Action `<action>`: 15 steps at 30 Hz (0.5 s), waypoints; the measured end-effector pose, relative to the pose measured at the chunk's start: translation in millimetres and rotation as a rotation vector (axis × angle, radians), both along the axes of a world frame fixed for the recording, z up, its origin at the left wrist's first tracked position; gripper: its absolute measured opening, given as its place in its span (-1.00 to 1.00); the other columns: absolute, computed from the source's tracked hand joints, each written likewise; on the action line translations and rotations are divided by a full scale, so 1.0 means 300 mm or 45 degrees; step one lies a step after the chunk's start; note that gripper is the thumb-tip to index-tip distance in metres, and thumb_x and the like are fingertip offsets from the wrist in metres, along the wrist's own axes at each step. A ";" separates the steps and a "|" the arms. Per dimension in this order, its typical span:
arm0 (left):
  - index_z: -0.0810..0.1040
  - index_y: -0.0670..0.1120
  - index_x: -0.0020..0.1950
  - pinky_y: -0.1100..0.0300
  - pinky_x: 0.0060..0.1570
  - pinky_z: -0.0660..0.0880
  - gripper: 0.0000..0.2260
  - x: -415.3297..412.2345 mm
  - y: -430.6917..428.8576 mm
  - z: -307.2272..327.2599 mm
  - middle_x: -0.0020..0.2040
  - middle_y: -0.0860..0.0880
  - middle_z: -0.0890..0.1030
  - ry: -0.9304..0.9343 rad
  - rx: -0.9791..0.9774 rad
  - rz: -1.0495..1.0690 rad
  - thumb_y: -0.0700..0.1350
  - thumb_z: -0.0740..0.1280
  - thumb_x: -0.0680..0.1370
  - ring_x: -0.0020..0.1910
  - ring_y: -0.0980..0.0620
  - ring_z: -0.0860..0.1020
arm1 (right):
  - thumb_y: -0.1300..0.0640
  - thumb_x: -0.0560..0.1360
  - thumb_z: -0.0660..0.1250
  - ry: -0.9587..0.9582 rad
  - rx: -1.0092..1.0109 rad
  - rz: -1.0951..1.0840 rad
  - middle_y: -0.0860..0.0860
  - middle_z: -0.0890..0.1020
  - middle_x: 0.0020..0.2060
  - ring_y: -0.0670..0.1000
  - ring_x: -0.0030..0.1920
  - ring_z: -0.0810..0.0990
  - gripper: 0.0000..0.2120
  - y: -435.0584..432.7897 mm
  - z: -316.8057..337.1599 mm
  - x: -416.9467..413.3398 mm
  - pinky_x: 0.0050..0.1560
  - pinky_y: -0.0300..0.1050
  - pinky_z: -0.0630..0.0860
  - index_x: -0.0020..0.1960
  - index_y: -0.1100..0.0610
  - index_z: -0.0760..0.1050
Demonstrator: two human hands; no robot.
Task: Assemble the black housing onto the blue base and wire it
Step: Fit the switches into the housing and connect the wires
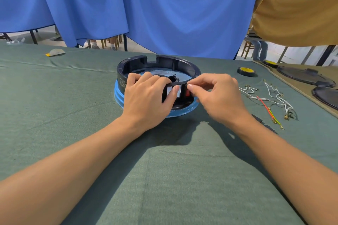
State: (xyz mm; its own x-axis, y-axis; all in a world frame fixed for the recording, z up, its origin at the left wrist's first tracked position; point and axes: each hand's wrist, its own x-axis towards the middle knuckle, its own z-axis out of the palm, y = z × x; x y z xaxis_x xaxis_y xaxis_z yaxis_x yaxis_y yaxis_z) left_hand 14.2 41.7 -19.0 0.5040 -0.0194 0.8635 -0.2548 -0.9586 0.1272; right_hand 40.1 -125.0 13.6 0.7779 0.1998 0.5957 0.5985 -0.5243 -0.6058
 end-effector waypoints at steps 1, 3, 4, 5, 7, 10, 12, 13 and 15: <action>0.68 -0.12 -0.04 0.00 0.01 0.32 -0.72 0.000 -0.002 -0.001 -0.25 -0.01 0.67 -0.020 0.016 0.021 0.07 0.31 0.57 -0.21 -0.09 0.58 | 0.18 0.46 0.44 0.006 0.014 0.013 -0.16 0.67 -0.31 -0.18 -0.25 0.63 -0.94 -0.013 0.010 0.007 -0.09 -0.12 0.60 -0.12 0.08 0.69; 0.69 -0.10 0.00 -0.02 0.04 0.31 -0.72 0.001 -0.015 -0.004 -0.20 0.00 0.68 -0.064 0.068 0.061 0.08 0.31 0.57 -0.18 -0.09 0.59 | 0.18 0.44 0.47 0.014 0.047 0.026 -0.12 0.67 -0.25 -0.10 -0.20 0.63 -0.93 -0.031 0.022 0.019 -0.08 0.01 0.61 -0.08 0.06 0.68; 0.69 -0.09 0.01 -0.02 0.04 0.31 -0.71 0.002 -0.025 -0.006 -0.19 0.01 0.68 -0.073 0.082 0.066 0.09 0.30 0.58 -0.17 -0.09 0.59 | 0.17 0.44 0.48 0.025 0.046 0.038 -0.10 0.67 -0.20 -0.06 -0.18 0.62 -0.90 -0.036 0.023 0.025 -0.07 0.04 0.60 -0.06 0.05 0.67; 0.69 -0.09 0.01 -0.02 0.05 0.31 -0.70 0.002 -0.036 -0.006 -0.18 0.01 0.68 -0.067 0.072 0.061 0.10 0.29 0.58 -0.17 -0.09 0.59 | 0.15 0.43 0.49 0.036 0.030 0.054 -0.09 0.66 -0.13 -0.03 -0.17 0.61 -0.88 -0.039 0.023 0.032 -0.06 0.01 0.59 -0.03 0.05 0.68; 0.70 -0.08 -0.01 0.01 0.04 0.29 -0.69 0.001 -0.053 -0.005 -0.18 0.00 0.68 -0.036 -0.009 0.036 0.11 0.29 0.58 -0.18 -0.08 0.60 | 0.14 0.45 0.48 0.058 -0.034 0.093 -0.09 0.63 -0.02 -0.01 -0.15 0.59 -0.86 -0.040 0.024 0.045 -0.06 -0.17 0.53 0.00 0.04 0.68; 0.70 -0.07 -0.01 0.07 0.04 0.26 -0.72 0.001 -0.068 0.000 -0.14 0.01 0.70 0.001 -0.150 -0.007 0.10 0.32 0.56 -0.15 -0.05 0.62 | 0.18 0.48 0.43 0.091 -0.138 0.148 -0.08 0.63 0.04 0.00 -0.11 0.58 -0.87 -0.038 0.038 0.056 0.00 -0.32 0.45 0.02 0.06 0.68; 0.70 -0.07 -0.05 0.10 0.04 0.24 -0.75 0.004 -0.071 0.006 -0.16 0.03 0.70 0.004 -0.233 -0.030 0.08 0.35 0.55 -0.16 -0.02 0.61 | 0.19 0.51 0.40 0.145 -0.176 0.188 -0.06 0.64 0.05 -0.04 -0.10 0.57 -0.85 -0.039 0.045 0.060 0.04 -0.29 0.45 0.06 0.09 0.68; 0.69 -0.07 -0.07 0.11 0.03 0.23 -0.77 0.007 -0.072 0.009 -0.18 0.04 0.69 -0.003 -0.265 -0.033 0.07 0.37 0.54 -0.18 -0.01 0.61 | 0.18 0.52 0.39 0.157 -0.193 0.204 -0.06 0.63 0.05 -0.06 -0.11 0.56 -0.84 -0.041 0.046 0.062 0.01 -0.33 0.44 0.07 0.09 0.67; 0.68 -0.06 -0.12 0.15 -0.01 0.20 -0.79 0.011 -0.076 0.010 -0.22 0.06 0.68 -0.017 -0.292 -0.027 0.07 0.39 0.53 -0.21 0.01 0.59 | 0.17 0.53 0.38 0.146 -0.212 0.222 -0.08 0.62 0.03 -0.09 -0.20 0.52 -0.84 -0.042 0.044 0.071 -0.10 -0.43 0.40 0.07 0.08 0.68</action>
State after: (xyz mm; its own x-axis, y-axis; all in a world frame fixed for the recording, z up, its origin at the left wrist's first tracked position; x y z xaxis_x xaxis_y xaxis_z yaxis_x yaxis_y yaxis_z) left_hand 17.5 19.0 -16.0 0.4942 0.1675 0.8531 -0.2775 -0.8995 0.3374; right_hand 61.3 -137.6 26.7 0.7834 0.4248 0.4536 0.6213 -0.5171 -0.5888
